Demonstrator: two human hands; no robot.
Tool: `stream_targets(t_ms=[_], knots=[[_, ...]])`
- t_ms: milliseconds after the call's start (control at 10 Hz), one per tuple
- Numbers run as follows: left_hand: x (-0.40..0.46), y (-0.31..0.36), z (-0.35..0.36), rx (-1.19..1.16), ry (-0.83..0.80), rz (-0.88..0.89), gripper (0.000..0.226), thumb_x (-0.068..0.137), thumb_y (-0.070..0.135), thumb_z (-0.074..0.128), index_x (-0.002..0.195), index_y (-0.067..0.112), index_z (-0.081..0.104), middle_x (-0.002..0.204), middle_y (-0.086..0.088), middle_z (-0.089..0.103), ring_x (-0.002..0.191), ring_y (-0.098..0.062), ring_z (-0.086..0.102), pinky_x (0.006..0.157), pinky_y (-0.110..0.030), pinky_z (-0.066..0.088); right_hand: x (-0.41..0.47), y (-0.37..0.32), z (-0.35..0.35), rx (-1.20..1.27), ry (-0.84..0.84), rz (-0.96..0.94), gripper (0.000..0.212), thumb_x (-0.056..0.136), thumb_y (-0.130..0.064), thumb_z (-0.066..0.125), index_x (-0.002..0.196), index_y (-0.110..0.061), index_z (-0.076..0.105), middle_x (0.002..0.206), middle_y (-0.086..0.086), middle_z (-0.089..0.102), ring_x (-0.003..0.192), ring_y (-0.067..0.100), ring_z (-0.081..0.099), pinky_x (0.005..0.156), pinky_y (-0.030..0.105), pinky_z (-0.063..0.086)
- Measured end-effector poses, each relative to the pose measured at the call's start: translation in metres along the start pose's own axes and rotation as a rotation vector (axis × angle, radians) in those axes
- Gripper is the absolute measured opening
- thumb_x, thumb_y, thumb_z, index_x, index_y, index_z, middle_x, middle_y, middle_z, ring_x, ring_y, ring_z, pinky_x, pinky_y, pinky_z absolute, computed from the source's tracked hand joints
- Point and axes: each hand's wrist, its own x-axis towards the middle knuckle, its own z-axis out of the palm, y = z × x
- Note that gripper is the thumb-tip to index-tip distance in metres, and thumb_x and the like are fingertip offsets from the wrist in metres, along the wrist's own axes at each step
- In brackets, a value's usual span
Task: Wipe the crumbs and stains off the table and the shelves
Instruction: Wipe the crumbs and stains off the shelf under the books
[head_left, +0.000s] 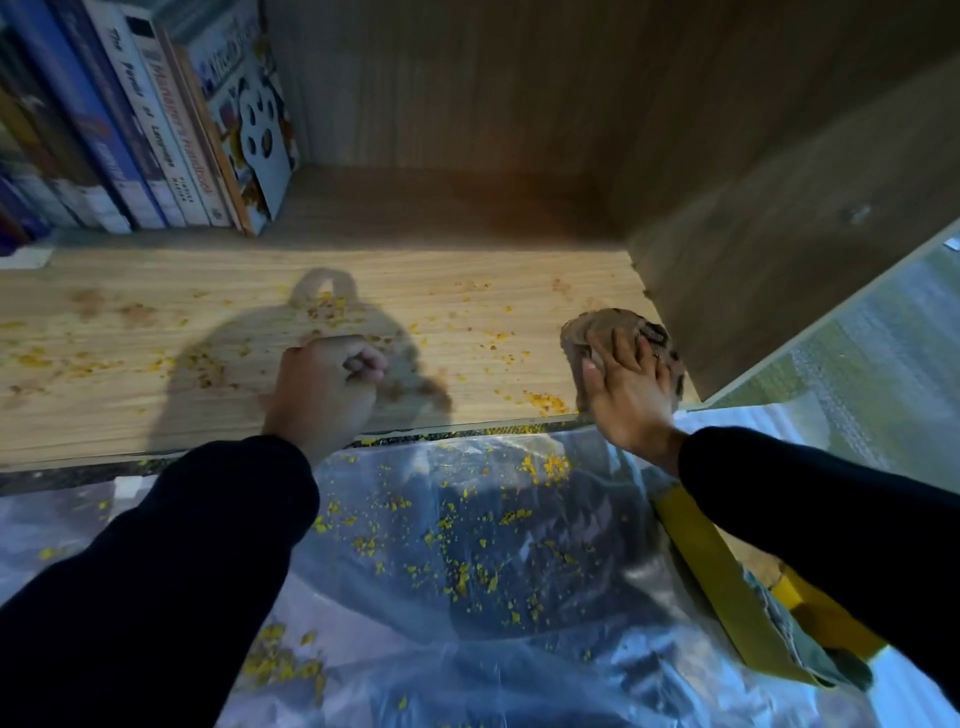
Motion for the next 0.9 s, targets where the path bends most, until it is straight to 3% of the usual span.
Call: stream_targets(t_ms=[100, 200, 300, 400, 500, 600, 700, 800, 900], knots=[[0.003, 0.002, 0.002, -0.009, 0.018, 0.026, 0.021, 0.085, 0.005, 0.061, 0.095, 0.016, 0.076, 0.095, -0.004, 0.074, 0.093, -0.026, 0.068, 0.086, -0.038, 0.055, -0.031, -0.022, 0.021, -0.03, 0.02, -0.146, 0.069, 0.097, -0.061, 0.003, 0.16, -0.037, 0.019, 0.17, 0.0, 0.008, 0.157, 0.031, 0.0, 0.124, 0.055, 0.004], [0.005, 0.004, 0.003, -0.027, 0.037, 0.031, 0.025, 0.083, 0.001, 0.06, 0.096, 0.017, 0.075, 0.099, -0.005, 0.073, 0.096, -0.026, 0.066, 0.087, -0.038, 0.054, -0.068, -0.047, 0.028, 0.07, 0.022, -0.274, 0.065, 0.1, -0.059, 0.007, 0.157, -0.037, 0.029, 0.169, -0.003, 0.013, 0.157, 0.026, 0.003, 0.124, 0.051, 0.004], [0.006, 0.004, 0.004, -0.034, 0.06, 0.034, 0.03, 0.084, 0.0, 0.058, 0.099, 0.021, 0.073, 0.104, -0.003, 0.071, 0.1, -0.025, 0.064, 0.088, -0.035, 0.053, -0.105, -0.081, 0.035, 0.38, -0.093, -0.345, 0.057, 0.104, -0.053, 0.024, 0.156, -0.032, 0.027, 0.165, -0.003, 0.026, 0.153, 0.013, 0.008, 0.127, 0.042, 0.008], [-0.001, 0.014, -0.001, -0.091, 0.083, 0.012, 0.03, 0.083, -0.006, 0.054, 0.096, 0.014, 0.073, 0.099, 0.001, 0.068, 0.095, -0.021, 0.06, 0.081, -0.026, 0.044, -0.106, -0.101, 0.014, 0.501, -0.078, -0.365, 0.061, 0.105, -0.058, 0.022, 0.152, -0.025, 0.043, 0.143, -0.01, 0.056, 0.137, 0.005, 0.045, 0.113, 0.023, 0.037], [-0.008, 0.021, -0.009, -0.125, 0.098, -0.015, 0.031, 0.08, -0.007, 0.052, 0.094, 0.012, 0.072, 0.093, -0.006, 0.067, 0.089, -0.024, 0.058, 0.072, -0.023, 0.037, -0.07, -0.102, -0.016, 0.737, 0.025, -0.129, 0.048, 0.109, -0.045, 0.032, 0.132, -0.018, 0.064, 0.112, -0.01, 0.067, 0.108, 0.01, 0.064, 0.086, 0.013, 0.046], [-0.006, 0.015, -0.013, -0.135, 0.098, -0.071, 0.03, 0.083, -0.005, 0.052, 0.096, 0.013, 0.071, 0.096, -0.01, 0.067, 0.09, -0.027, 0.058, 0.073, -0.026, 0.038, -0.029, -0.092, -0.045, 1.144, 0.083, 0.101, 0.046, 0.107, -0.046, 0.039, 0.113, -0.012, 0.07, 0.101, -0.001, 0.074, 0.095, 0.012, 0.071, 0.094, 0.035, 0.057], [-0.003, 0.008, -0.012, -0.156, 0.115, -0.103, 0.028, 0.086, -0.004, 0.052, 0.096, 0.015, 0.07, 0.096, -0.008, 0.067, 0.092, -0.027, 0.059, 0.074, -0.028, 0.039, 0.007, -0.072, -0.076, 1.124, 0.267, 0.218, 0.045, 0.104, -0.052, 0.043, 0.097, -0.016, 0.068, 0.086, -0.002, 0.074, 0.077, 0.004, 0.073, 0.076, 0.024, 0.06], [-0.002, 0.005, -0.007, -0.147, 0.125, -0.065, 0.029, 0.086, -0.005, 0.052, 0.096, 0.014, 0.072, 0.097, -0.003, 0.068, 0.088, -0.023, 0.06, 0.075, -0.027, 0.042, 0.045, -0.035, -0.087, 0.793, 0.304, 0.259, 0.063, 0.095, -0.067, 0.036, 0.118, -0.018, 0.069, 0.114, 0.009, 0.072, 0.11, 0.028, 0.066, 0.099, 0.039, 0.051], [-0.003, 0.0, -0.003, -0.131, 0.181, -0.019, 0.029, 0.083, -0.006, 0.053, 0.093, 0.012, 0.074, 0.089, 0.0, 0.068, 0.079, -0.022, 0.062, 0.068, -0.024, 0.041, 0.066, -0.018, -0.06, 0.509, 0.173, 0.223, 0.067, 0.102, -0.06, 0.025, 0.136, -0.015, 0.059, 0.136, 0.016, 0.061, 0.129, 0.036, 0.054, 0.109, 0.039, 0.039]])
